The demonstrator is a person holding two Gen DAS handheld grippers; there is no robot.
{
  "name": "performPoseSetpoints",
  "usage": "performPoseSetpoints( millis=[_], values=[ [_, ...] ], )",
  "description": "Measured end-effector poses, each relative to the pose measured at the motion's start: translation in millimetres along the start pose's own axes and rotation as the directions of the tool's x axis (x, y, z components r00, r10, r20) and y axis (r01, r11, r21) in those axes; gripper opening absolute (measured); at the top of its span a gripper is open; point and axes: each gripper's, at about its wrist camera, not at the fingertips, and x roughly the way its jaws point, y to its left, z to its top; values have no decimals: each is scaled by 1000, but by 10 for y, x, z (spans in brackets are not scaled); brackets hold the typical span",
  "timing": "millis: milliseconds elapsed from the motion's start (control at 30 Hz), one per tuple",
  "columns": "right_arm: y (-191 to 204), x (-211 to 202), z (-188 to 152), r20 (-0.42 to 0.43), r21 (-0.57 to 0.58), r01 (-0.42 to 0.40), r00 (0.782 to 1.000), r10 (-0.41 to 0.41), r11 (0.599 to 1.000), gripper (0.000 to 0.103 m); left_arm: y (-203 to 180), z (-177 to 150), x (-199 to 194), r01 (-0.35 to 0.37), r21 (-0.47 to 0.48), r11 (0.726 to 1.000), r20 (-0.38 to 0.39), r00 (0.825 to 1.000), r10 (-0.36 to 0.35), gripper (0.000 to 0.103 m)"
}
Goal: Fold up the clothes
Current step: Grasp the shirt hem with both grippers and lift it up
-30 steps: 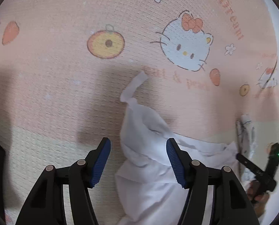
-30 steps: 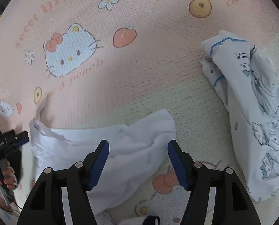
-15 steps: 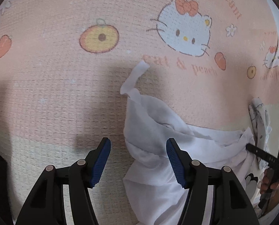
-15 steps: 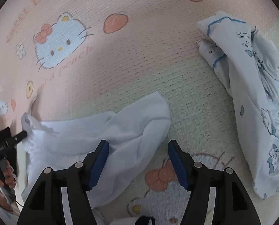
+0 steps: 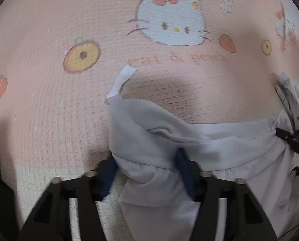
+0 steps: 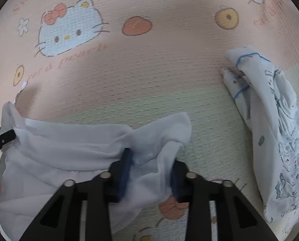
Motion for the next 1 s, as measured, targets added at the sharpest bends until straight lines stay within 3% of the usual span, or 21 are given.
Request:
performPoseSetpoints(
  millis=[33, 67, 233, 600, 1000],
  values=[
    [27, -2, 3, 2, -13, -1, 1000, 1, 1000, 20, -18, 9, -11, 5, 5, 1000, 2, 1000, -5, 17],
    [54, -9, 7, 4, -29, -3, 1000, 3, 1000, 12, -33, 20, -23, 14, 8, 1000, 3, 1000, -14, 11],
    [133, -83, 92, 54, -93, 32, 998, -27, 995, 8, 24, 148, -108, 26, -14, 1000, 21, 999, -26, 8],
    [416, -276, 656, 140, -253, 100, 988, -66, 962, 6, 304, 563, -309, 55, -73, 996, 72, 996, -50, 5],
    [573, -325, 1303, 215, -291, 129, 974, -67, 948, 6, 559, 1046, -480, 0, -143, 990, 170, 985, 25, 5]
  ],
)
